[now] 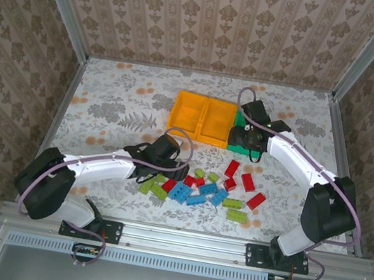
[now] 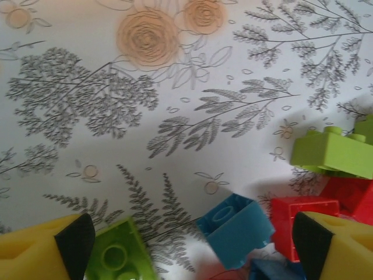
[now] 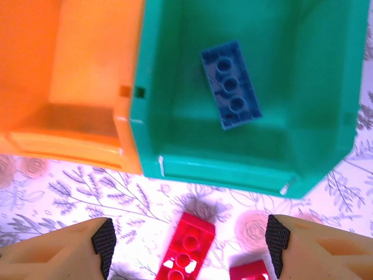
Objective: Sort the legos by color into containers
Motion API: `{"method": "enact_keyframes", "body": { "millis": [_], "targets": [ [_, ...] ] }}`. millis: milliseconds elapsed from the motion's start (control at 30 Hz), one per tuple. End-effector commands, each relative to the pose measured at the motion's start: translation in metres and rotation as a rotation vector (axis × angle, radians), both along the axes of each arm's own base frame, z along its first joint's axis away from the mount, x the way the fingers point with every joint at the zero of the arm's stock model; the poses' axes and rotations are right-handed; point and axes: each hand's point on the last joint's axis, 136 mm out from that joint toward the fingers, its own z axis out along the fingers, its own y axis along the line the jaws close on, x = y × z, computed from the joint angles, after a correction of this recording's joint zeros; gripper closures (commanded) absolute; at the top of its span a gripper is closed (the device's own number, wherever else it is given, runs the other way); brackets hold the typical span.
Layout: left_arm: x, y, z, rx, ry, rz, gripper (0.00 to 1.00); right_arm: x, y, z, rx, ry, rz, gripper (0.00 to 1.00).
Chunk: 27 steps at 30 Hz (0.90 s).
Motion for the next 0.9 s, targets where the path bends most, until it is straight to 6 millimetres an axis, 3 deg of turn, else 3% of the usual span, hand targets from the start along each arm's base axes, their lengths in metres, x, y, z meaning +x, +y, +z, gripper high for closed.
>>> {"method": "enact_keyframes", "body": {
  "millis": [0, 333, 467, 733, 867],
  "targets": [
    [-0.007, -0.008, 0.000, 0.009, 0.051, 0.022, 0.12, -0.013, -0.017, -0.013, -0.031, 0.028, -0.040, 0.27],
    [-0.018, -0.013, -0.012, 0.051, 0.142, 0.091, 0.25, -0.021, -0.029, -0.015, -0.044, 0.010, -0.062, 0.25],
    [-0.018, -0.015, -0.017, 0.069, 0.166, 0.120, 0.34, -0.021, -0.038, -0.016, -0.055, -0.007, -0.083, 0.24],
    [-0.011, -0.020, -0.022, 0.074, 0.185, 0.164, 0.37, -0.025, -0.053, -0.009, -0.050, -0.052, -0.113, 0.23],
    [-0.009, -0.021, -0.026, 0.110, 0.205, 0.170, 0.43, -0.032, -0.056, -0.006, -0.054, -0.066, -0.111, 0.23]
  ]
}}
